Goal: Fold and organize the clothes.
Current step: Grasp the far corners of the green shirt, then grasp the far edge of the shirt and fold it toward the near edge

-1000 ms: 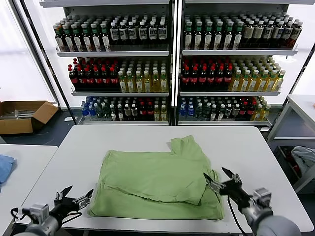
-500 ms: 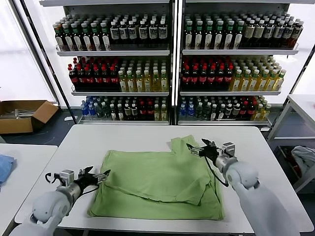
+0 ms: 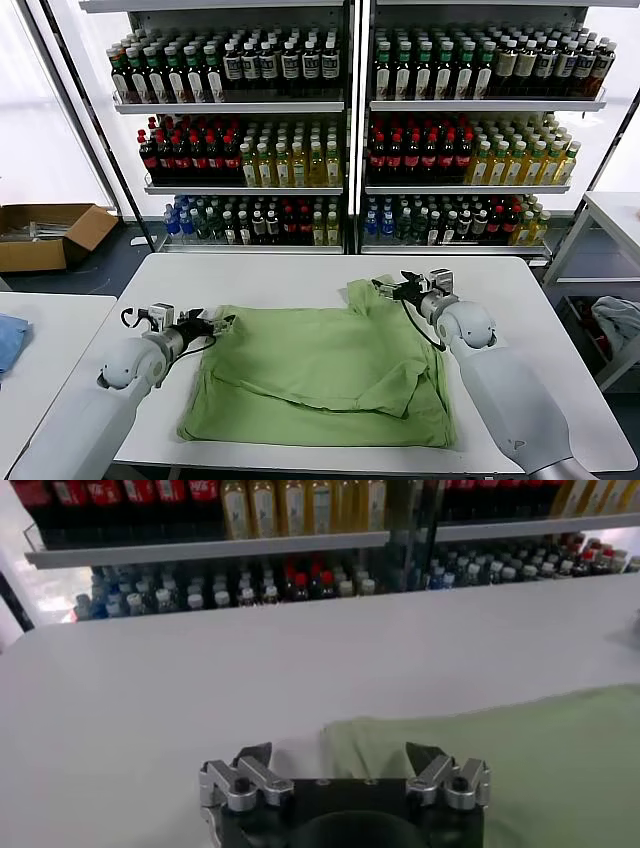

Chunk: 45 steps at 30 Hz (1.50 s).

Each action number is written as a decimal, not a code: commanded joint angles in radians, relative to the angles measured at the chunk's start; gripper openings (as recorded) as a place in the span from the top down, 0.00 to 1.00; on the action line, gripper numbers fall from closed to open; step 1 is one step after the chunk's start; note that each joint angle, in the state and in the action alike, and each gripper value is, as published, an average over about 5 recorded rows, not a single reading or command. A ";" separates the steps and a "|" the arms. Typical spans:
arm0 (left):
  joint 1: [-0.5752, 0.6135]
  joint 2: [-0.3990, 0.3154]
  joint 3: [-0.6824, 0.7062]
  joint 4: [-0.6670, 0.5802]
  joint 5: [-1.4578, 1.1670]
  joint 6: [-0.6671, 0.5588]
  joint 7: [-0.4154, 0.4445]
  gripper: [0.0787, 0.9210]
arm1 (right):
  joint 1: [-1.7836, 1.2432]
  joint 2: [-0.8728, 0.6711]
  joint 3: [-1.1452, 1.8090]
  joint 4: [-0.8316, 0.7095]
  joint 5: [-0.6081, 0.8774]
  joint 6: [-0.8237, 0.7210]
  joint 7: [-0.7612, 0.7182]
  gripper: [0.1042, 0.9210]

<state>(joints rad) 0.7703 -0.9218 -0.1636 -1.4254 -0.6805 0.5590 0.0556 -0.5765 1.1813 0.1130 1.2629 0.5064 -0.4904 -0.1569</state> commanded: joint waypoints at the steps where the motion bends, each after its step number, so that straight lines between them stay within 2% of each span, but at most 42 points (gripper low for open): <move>1: -0.121 -0.003 0.073 0.102 -0.013 0.004 0.005 0.12 | 0.037 0.020 -0.031 -0.065 -0.012 0.000 0.000 0.12; 5: -0.077 0.003 0.074 0.060 -0.013 0.014 0.013 0.17 | 0.026 0.019 -0.052 -0.065 -0.018 -0.003 -0.003 0.12; 10: -0.041 -0.002 0.074 0.039 -0.008 0.017 0.025 0.33 | 0.025 0.026 -0.058 -0.072 -0.018 0.006 -0.006 0.18; 28: -0.012 -0.002 0.062 0.024 -0.014 0.016 0.055 0.94 | -0.011 0.014 -0.040 -0.021 0.031 0.037 -0.012 0.81; 31: -0.011 -0.002 0.061 0.023 -0.015 0.015 0.061 0.99 | -0.015 0.010 -0.037 -0.013 0.040 0.037 -0.010 0.92; 34: -0.009 -0.002 0.059 0.019 -0.015 0.014 0.064 0.99 | -0.019 0.009 -0.029 -0.010 0.052 0.040 -0.007 0.99; 45: 0.009 0.013 0.030 -0.046 -0.023 0.004 0.048 0.99 | -0.095 -0.023 0.021 0.142 0.115 0.036 0.021 1.00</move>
<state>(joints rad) 0.7672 -0.9161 -0.1188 -1.4271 -0.7023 0.5679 0.1117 -0.6350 1.1683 0.1167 1.3126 0.5896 -0.4552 -0.1437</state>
